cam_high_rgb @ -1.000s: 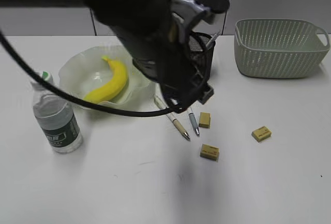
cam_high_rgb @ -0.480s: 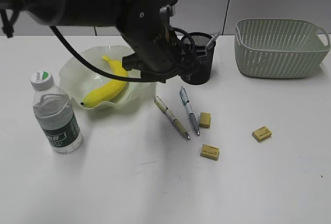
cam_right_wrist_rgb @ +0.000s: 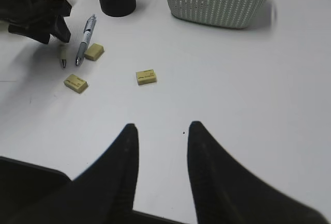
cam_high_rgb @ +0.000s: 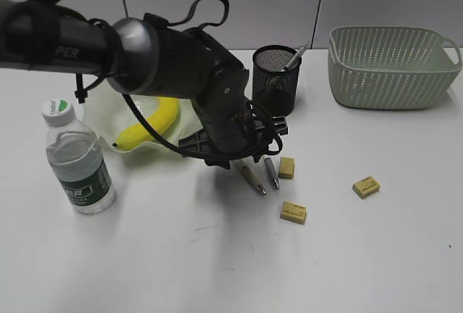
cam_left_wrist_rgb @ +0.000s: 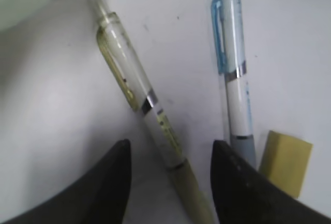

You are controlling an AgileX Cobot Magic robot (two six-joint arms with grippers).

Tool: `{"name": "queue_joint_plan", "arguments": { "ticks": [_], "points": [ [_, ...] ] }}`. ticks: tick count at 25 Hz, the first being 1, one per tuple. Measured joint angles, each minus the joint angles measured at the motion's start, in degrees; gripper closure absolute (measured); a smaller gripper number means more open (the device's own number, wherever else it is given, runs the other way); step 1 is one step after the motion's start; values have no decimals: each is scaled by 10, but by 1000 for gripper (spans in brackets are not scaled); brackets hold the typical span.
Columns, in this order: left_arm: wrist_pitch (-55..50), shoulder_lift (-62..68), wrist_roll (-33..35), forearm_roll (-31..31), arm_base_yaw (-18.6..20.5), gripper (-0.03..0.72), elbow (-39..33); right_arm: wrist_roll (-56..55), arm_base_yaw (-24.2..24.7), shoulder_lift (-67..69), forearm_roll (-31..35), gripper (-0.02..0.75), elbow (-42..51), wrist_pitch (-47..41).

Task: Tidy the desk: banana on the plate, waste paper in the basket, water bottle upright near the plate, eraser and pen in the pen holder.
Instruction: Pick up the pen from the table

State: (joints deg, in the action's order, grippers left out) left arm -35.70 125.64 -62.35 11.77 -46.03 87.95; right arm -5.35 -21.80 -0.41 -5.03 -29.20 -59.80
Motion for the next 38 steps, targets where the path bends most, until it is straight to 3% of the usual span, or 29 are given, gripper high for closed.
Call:
{"name": "queue_joint_plan", "arguments": {
  "ticks": [11,21,29,38],
  "points": [
    [13,26,-68,60,0,334,7,0,0,0,0,470,0,0],
    [-29,54,-70,95,-16,449,51,0,0,0,0,480,0,0],
    [-40,55,-72,105,-22,601,52,0,0,0,0,481,0,0],
    [-39,6,-72,141,-26,601,50,0,0,0,0,481,0,0]
  ]
}}
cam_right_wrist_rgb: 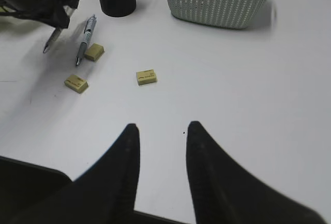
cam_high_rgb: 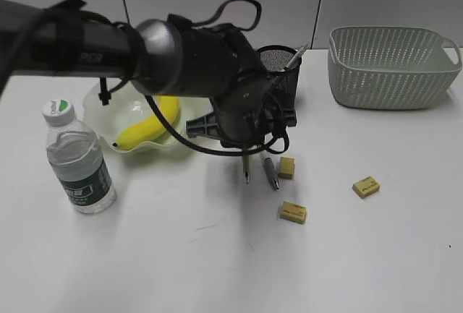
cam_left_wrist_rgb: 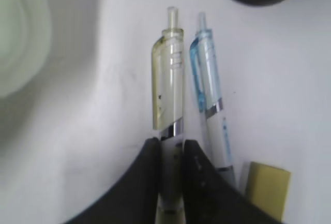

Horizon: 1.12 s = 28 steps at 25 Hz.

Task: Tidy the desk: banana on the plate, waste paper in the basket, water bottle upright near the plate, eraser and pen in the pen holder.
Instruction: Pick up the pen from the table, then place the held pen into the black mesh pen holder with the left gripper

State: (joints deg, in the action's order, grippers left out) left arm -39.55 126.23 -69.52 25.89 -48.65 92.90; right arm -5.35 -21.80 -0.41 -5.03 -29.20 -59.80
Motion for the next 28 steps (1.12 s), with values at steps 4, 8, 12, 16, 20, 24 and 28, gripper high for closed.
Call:
{"name": "queue_joint_plan", "arguments": {
  "ticks": [4,8,12,16,20,24,28],
  "points": [
    [5,-56,-10,45,-1,601,0,0,0,0,0,481,0,0],
    [92,-115,-69,195,-2,601,-1,0,0,0,0,481,0,0],
    [288,-133,-119,439,21,601,0,0,0,0,0,481,0,0],
    [370,-100,-130,506,62,601,13,0,0,0,0,481,0,0],
    [412,-49,-132,518,87,601,61,0,0,0,0,481,0,0],
    [428,5,-132,525,88,601,127,0,0,0,0,486,0,0],
    [429,50,-132,528,91,601,157,0,0,0,0,497,0,0]
  ]
}}
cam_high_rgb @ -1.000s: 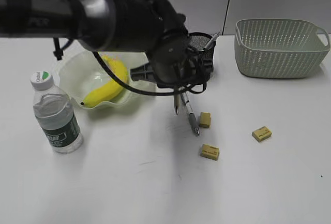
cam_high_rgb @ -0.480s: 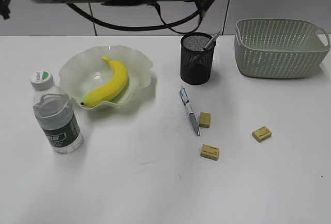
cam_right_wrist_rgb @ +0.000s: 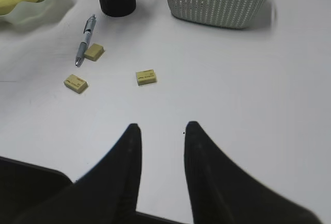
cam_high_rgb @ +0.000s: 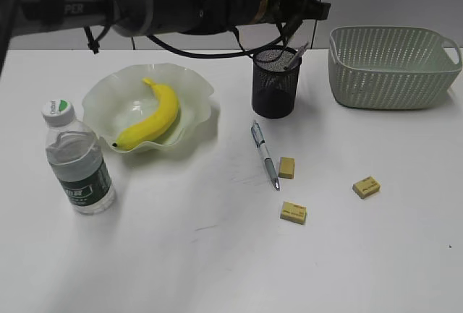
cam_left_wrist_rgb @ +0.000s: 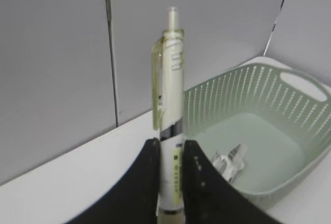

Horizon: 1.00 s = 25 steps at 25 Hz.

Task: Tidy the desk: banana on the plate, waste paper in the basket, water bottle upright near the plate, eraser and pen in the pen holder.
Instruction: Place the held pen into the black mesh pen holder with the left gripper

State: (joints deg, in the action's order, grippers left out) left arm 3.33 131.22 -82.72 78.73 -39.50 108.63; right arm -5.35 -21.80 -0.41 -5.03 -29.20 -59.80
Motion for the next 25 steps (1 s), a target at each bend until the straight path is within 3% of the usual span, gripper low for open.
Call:
{"name": "queue_joint_plan", "arguments": {
  "ticks": [16,18,23,25],
  "points": [
    [20,58,0,1,32,595,7,0,0,0,0,502,0,0],
    [26,60,0,1,32,559,7,0,0,0,0,502,0,0],
    [30,60,0,1,32,382,7,1,0,0,0,502,0,0],
    [30,59,0,1,32,357,7,1,0,0,0,502,0,0]
  ]
}}
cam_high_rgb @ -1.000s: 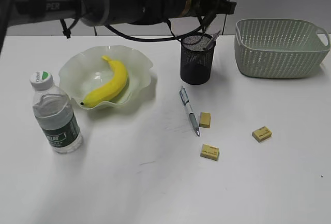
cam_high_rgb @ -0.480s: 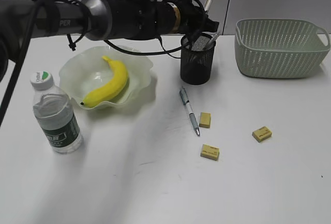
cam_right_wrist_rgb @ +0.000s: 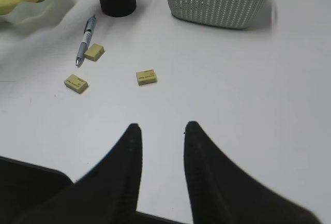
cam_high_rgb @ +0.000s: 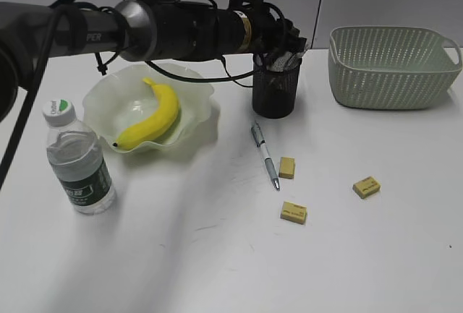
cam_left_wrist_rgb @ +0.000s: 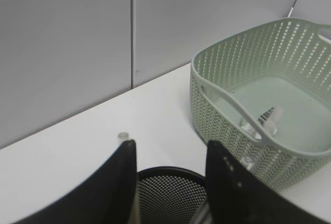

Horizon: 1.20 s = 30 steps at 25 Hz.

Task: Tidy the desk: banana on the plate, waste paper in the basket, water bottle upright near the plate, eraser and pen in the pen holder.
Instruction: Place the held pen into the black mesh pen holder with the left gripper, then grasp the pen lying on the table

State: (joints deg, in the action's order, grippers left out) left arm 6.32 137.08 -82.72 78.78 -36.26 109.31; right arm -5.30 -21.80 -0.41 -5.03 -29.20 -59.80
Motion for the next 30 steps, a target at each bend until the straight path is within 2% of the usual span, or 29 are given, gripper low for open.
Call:
{"name": "queue_joint_plan", "arguments": {
  "ticks": [4,8,11,14,19,22,23,25,28,30],
  "points": [
    [-1,-26,0,-3,1,344,-3,0,0,0,0,502,0,0],
    [-2,-107,0,-3,-5,346,-22,0,0,0,0,502,0,0],
    [-9,-187,0,5,-14,391,-66,0,0,0,0,502,0,0],
    [-40,-268,0,52,-24,447,-146,0,0,0,0,503,0,0],
    [-93,-411,3,91,-28,468,-350,0,0,0,0,503,0,1],
    [-140,-496,60,92,-29,468,-467,0,0,0,0,503,0,1],
    [-171,-523,94,77,-31,468,-503,0,0,0,0,503,0,1],
    [-266,-566,176,-15,-32,468,-549,0,0,0,0,503,0,0],
    [-427,-622,378,-238,-32,468,-569,0,0,0,0,503,0,0],
    [-494,-670,499,-370,-32,467,-573,0,0,0,0,503,0,0]
  ]
}}
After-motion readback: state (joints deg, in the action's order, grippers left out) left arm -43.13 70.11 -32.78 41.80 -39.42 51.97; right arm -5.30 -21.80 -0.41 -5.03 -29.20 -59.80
